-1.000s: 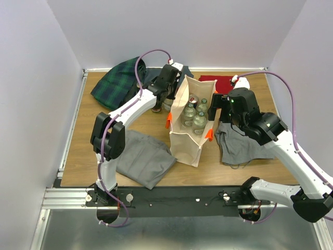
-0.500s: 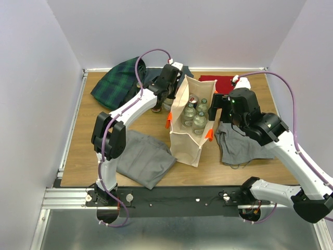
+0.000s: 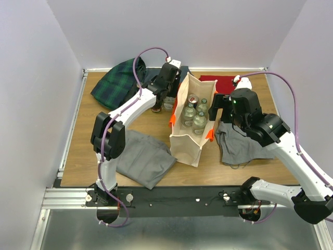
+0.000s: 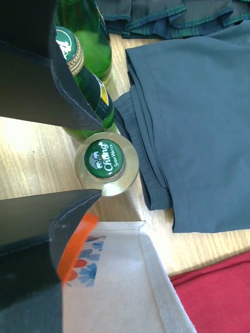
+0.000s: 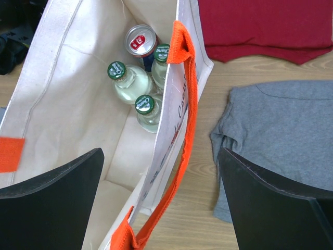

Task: Take the beverage out of the canvas bag
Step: Place the drink at the center of the board.

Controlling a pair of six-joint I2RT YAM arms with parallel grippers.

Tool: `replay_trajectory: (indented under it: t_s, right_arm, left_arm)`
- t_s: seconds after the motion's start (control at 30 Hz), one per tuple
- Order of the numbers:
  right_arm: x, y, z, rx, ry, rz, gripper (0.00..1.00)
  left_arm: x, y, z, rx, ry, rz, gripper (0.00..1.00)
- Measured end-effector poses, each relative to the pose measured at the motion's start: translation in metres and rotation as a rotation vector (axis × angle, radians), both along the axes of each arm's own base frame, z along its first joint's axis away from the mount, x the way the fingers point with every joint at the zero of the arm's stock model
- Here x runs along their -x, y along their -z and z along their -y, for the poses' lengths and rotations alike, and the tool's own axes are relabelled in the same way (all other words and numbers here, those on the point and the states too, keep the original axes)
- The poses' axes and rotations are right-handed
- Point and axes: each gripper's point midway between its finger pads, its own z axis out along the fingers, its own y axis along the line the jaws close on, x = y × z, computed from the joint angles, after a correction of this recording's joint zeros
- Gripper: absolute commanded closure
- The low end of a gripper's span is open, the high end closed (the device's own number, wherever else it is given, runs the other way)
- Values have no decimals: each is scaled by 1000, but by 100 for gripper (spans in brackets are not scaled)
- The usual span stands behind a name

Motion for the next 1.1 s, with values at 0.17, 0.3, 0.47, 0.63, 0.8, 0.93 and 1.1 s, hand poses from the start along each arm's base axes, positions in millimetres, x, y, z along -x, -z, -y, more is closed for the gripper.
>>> replay_trajectory:
  t_s: [0.17,0.3,0.47,0.63,0.8,0.93,1.1]
  right_arm:
    - [0,0,0,0,0,0,0]
    - [0,0,0,0,0,0,0]
    - [0,0,0,0,0,0,0]
    - [1,-2,1,-5,0,6,0]
    - [4,-8,3,-17,1,22,0]
    - [6,-11,4,-31,4,31,0]
    - [10,-12,7,-43,8,36,0]
  left_arm:
    - [0,0,-1,-2,-3,1,41]
    - [0,0,-1,-3,-4,2,37]
    - [2,-7,-2,4,-4,12,33]
    - [5,-21,-4,16,-4,30,33]
    - [11,-45,-8,39,-1,61,27]
    - [21,-68,-10,65,21,84,25]
    - [37,-98,-11,98,71,106,12]
